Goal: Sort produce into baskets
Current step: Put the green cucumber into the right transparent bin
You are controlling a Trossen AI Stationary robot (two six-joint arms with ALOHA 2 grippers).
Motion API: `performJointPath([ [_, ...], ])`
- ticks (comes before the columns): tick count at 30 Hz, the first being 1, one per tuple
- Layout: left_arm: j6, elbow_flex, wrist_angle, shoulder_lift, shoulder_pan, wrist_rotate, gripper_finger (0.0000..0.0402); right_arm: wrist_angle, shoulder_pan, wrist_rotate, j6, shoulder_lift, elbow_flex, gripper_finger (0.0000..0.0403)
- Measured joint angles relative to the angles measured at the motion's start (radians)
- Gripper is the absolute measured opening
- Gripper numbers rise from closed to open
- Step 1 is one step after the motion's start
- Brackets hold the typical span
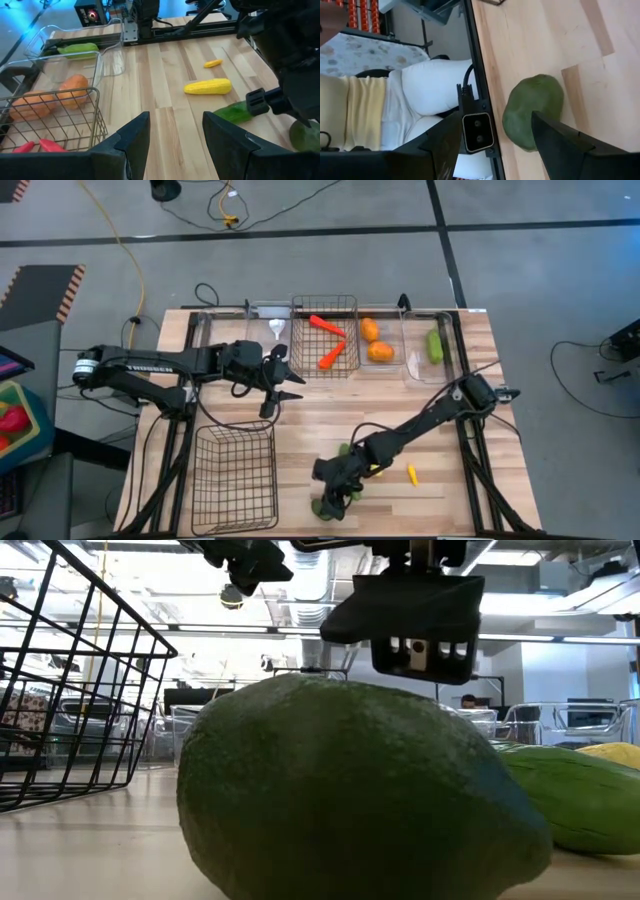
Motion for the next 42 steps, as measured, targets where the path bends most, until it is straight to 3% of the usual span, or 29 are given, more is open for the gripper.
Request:
performJointPath([
  [21,0.0,0.0,0.0,0.0,0.0,0.0,0.0171,0.007,0.043,-0.003,0.04,0.0,0.0,0.0266],
  [25,0.0,0.0,0.0,0.0,0.0,0.0,0.0171,0.006,0.042,-0.054,0.082,0.0,0.0,0.0266],
  [31,0.0,0.0,-0.003,-0.001,0.0,0.001,0.0171,-0.119,0.034,-0.044,0.194,-0.05,-0.001,0.0266],
  [42,0.001,0.0,-0.018,-0.001,0.0,0.001,0.0171,-0.425,0.04,0.325,0.262,-0.199,0.0,0.0266],
])
